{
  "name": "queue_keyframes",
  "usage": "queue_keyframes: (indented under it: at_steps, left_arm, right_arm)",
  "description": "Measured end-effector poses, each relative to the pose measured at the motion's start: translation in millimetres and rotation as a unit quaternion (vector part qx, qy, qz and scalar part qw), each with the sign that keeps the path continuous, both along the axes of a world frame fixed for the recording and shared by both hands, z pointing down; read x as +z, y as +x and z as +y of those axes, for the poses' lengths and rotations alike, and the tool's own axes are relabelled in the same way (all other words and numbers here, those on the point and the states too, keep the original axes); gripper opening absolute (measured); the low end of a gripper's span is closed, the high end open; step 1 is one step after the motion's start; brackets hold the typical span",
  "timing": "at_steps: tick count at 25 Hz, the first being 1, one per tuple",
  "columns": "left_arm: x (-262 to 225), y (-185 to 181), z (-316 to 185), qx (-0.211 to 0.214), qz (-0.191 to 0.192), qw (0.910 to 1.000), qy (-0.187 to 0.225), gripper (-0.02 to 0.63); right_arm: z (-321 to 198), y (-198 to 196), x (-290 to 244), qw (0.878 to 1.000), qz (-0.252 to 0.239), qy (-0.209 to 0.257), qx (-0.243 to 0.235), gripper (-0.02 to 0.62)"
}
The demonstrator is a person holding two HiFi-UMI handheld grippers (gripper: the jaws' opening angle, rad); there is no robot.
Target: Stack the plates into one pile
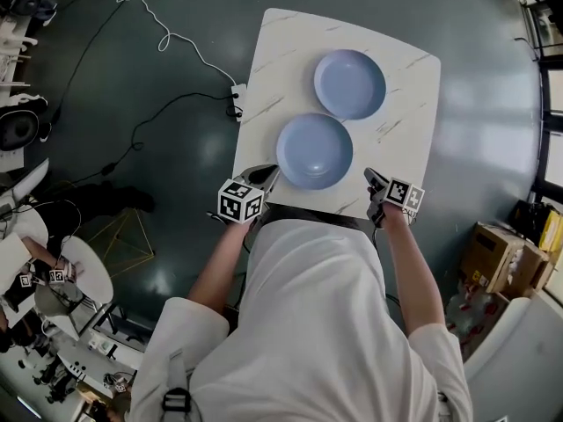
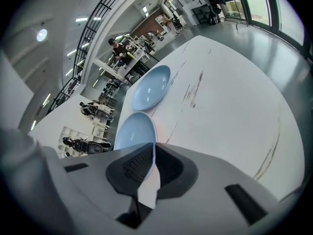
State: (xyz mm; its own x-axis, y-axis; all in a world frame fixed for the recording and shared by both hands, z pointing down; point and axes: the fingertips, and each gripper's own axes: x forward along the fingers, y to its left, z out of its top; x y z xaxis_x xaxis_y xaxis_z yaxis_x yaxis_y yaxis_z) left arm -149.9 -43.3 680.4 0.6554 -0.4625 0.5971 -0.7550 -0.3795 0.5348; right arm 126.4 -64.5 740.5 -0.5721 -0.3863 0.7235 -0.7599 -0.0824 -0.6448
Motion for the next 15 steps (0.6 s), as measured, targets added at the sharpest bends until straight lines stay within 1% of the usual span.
queue_keyframes:
  at_steps: [2, 6, 8, 11, 15]
  left_arm:
    - [2.0, 0.7, -6.7, 0.018, -0.004, 0.9998, -0.001, 0.012]
    - [7.6, 4.9, -18.8, 0.062, -0.023, 0.9978, -0.001, 0.013]
    - [7.9, 11.2, -26.5, 0.078, -0.02, 0.9968, -0.001, 0.013]
    - [5.3, 25.6, -41.3, 0.102, -0.015, 0.9947, -0.002, 0.014]
    - [-1.2, 51.3, -62.9, 0.12, -0.007, 0.9927, -0.001, 0.012]
  right_arm:
    - [4.9, 4.6, -2.0, 1.0, 0.011, 0.013, 0.002, 0.029]
    - [23.8, 13.4, 0.9, 0.999, 0.038, 0.031, -0.014, 0.026]
    - [34.6, 19.3, 2.6, 0.998, 0.045, 0.032, -0.017, 0.026]
    - [48.2, 29.4, 4.8, 0.998, 0.05, 0.031, -0.01, 0.026]
    - [62.5, 47.1, 10.6, 0.998, 0.063, 0.023, -0.012, 0.026]
